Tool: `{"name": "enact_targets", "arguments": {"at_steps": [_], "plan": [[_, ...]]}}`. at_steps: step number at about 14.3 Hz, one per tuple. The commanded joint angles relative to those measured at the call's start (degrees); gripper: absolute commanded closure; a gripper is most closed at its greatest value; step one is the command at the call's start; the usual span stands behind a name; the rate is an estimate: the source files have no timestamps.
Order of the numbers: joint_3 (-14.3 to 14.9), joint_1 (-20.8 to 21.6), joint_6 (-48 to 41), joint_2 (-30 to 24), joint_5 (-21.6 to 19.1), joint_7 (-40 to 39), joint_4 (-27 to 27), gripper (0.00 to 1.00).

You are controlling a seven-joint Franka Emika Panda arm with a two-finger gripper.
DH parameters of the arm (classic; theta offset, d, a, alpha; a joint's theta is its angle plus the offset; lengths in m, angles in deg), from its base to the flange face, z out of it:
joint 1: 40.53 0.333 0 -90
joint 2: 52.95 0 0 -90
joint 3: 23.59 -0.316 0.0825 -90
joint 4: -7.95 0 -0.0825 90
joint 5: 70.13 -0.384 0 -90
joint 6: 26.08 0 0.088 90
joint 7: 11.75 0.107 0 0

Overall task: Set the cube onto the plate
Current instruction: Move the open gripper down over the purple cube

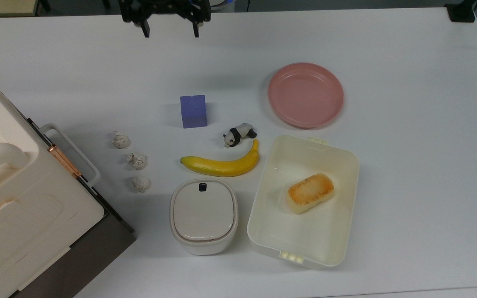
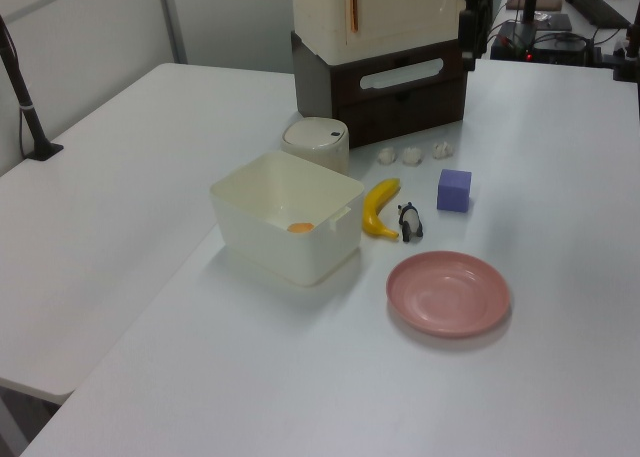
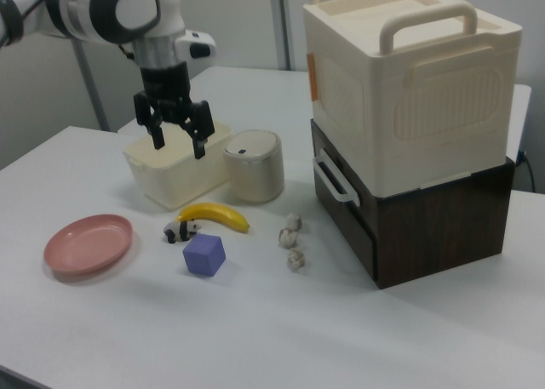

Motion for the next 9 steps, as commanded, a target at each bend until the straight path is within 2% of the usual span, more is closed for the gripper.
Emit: {"name": "enact_targets", "arguments": {"at_steps": [1, 4, 7, 9], "plan": [[0.52, 0.78, 5.01, -1.22, -0.41, -1.27, -6.47, 0.0], [0.52, 0.78, 10.38, -0.87, 1.17, -4.78, -11.93, 0.0], [0.52, 0.87, 12.24, 1.06, 1.52, -4.79, -12.73, 0.0], [0.52, 0.95, 16.7, 3.52, 2.22, -4.79, -14.04, 0.0]]}}
